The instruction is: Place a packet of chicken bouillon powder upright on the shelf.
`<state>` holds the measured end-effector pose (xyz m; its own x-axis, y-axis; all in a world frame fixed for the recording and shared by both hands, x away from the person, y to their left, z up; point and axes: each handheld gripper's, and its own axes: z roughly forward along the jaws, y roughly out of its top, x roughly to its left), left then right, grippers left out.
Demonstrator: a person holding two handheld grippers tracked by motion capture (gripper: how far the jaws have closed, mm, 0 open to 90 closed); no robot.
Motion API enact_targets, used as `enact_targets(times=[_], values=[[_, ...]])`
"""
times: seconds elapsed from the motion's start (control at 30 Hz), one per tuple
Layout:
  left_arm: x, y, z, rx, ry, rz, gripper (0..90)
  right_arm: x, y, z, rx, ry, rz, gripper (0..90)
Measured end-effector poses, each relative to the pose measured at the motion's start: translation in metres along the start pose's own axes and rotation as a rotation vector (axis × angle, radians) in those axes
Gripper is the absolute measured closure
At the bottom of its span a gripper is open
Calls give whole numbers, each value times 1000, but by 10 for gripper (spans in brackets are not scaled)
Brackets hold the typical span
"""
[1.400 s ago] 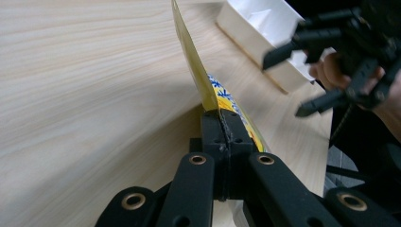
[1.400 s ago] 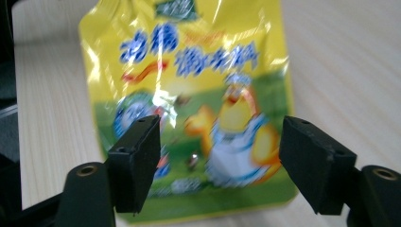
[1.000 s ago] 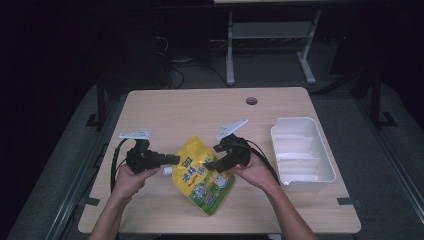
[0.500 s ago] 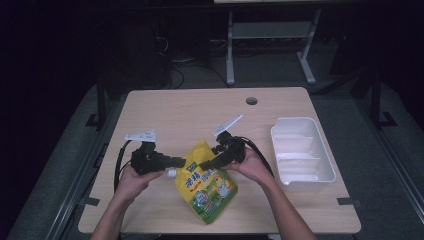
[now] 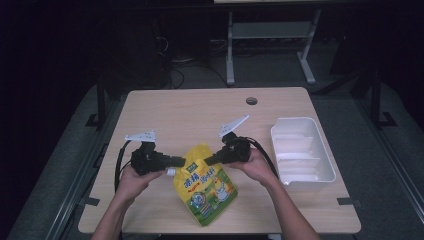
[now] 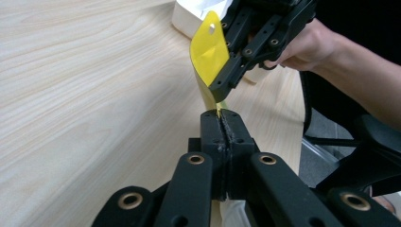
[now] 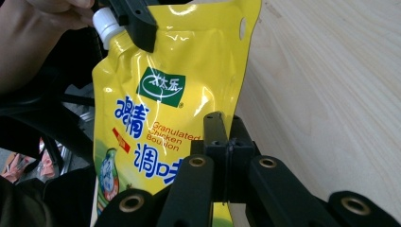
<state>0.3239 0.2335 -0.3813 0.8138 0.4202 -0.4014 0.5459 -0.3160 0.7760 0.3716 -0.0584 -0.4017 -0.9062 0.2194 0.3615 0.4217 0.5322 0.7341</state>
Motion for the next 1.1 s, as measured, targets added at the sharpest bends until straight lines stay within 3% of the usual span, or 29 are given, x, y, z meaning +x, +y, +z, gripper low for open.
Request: enact_targets(times=[0.27,0.5,0.7,0.93,1.1], values=[[2,1,-12,-55,33,-6,642,2,-8,-18,-5,-15,29,897],[2,1,-22,-79,63,13,501,6,-14,-46,-84,-63,55,897],[6,-2,-25,-74,83,19,450,11,-15,-71,-143,-114,66,898],[13,-8,-21,-59,109,20,391,24,-10,-92,-194,-166,31,899],[17,-11,-18,-27,135,25,369,35,-4,-101,-181,-210,-20,900]])
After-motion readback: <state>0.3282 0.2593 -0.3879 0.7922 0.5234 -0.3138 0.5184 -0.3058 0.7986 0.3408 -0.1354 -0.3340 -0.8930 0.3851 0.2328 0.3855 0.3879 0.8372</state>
